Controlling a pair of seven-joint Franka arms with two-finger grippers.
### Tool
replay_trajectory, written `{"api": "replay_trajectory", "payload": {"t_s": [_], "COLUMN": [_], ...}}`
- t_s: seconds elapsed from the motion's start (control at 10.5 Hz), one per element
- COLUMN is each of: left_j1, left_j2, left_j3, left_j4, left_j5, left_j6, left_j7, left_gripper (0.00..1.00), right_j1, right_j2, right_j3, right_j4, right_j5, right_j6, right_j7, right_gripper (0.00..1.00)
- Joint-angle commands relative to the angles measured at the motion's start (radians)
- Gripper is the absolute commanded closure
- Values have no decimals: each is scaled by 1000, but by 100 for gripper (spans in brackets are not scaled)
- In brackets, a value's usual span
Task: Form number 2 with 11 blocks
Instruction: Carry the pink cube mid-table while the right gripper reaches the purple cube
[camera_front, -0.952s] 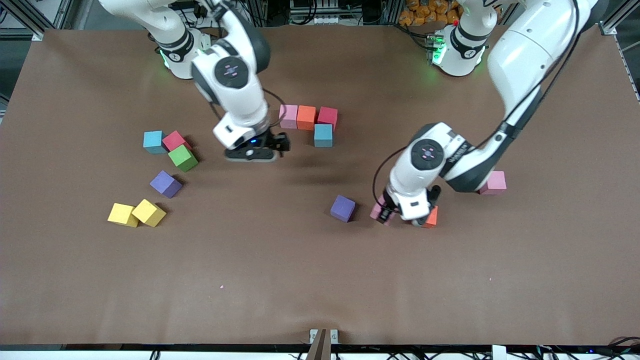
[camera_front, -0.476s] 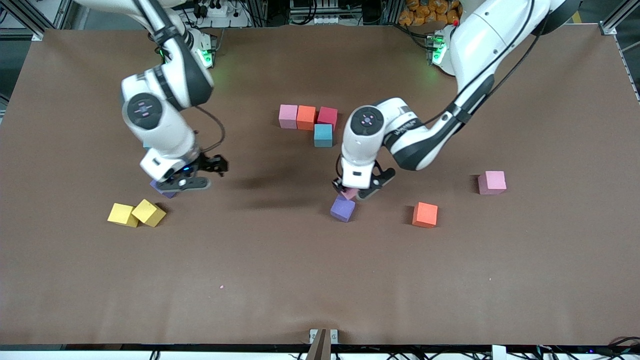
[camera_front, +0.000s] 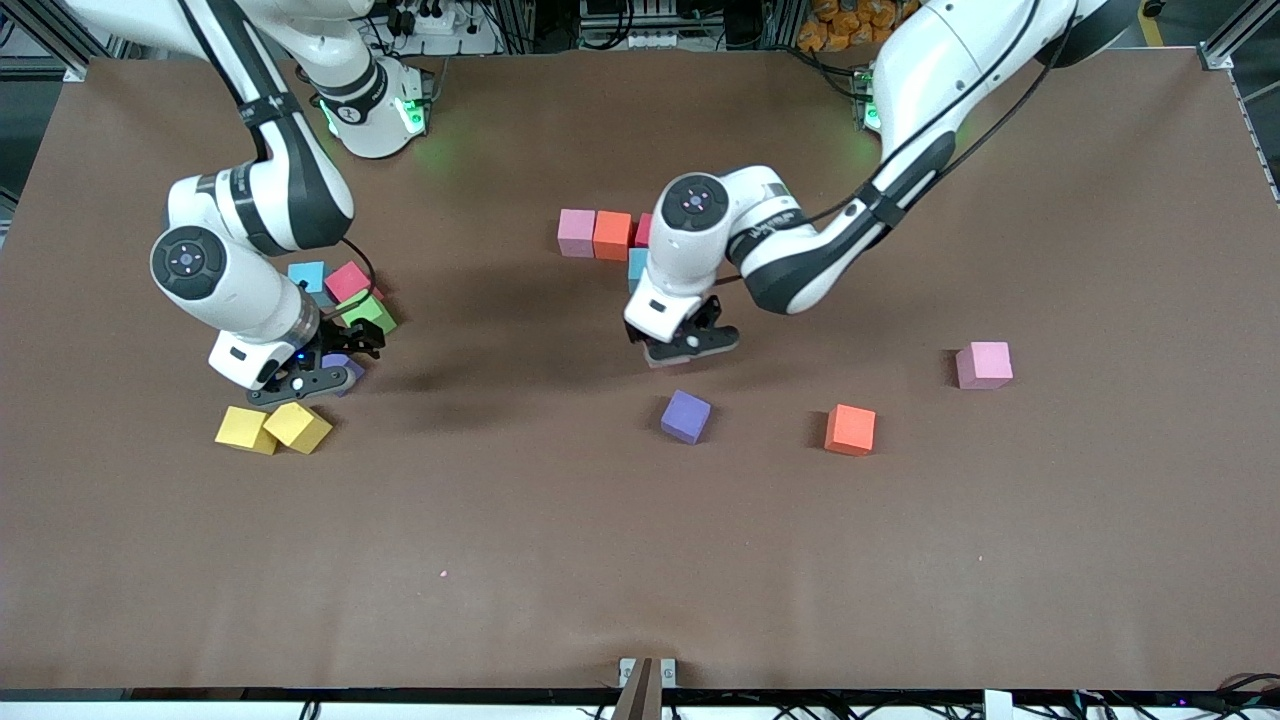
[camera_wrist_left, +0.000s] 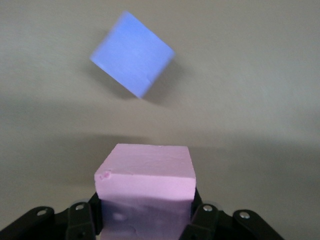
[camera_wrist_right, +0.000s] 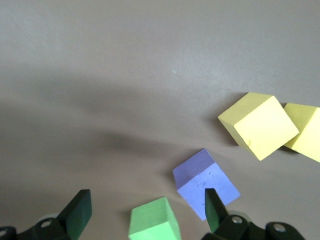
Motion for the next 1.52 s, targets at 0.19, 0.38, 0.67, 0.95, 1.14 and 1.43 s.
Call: {"api": "replay_trajectory", "payload": {"t_s": [0.19, 0.38, 0.67, 0.95, 1.14, 1.43], "left_j1": [-30, -58, -75, -91, -93, -104], "left_j2": [89, 132, 132, 134, 132, 130], "left_j3": [4, 21, 33, 34, 34, 34], "left_j4": [28, 81, 75, 57, 31, 16], "left_j5": [-2, -13, -10, -8, -5, -1], "left_j6": [-10, -10, -10, -16, -18, -39], "left_j7": [79, 68, 79, 80, 82, 103], "left_gripper": [95, 95, 95, 95, 95, 95], "right_j1": [-123, -161, -158, -158, -196, -219], "right_j2": [41, 85, 110, 110, 120, 151], "right_j3": [15, 15, 17, 15, 12, 15], "right_j4": [-32, -31, -34, -21, -26, -30], "right_j5": [15, 17, 14, -1, -3, 11], "right_j6": [123, 172, 146, -40, -58, 14], "right_j7": [-233, -46, 452, 726, 740, 778], "right_gripper": [0, 0, 0, 0, 0, 0]}}
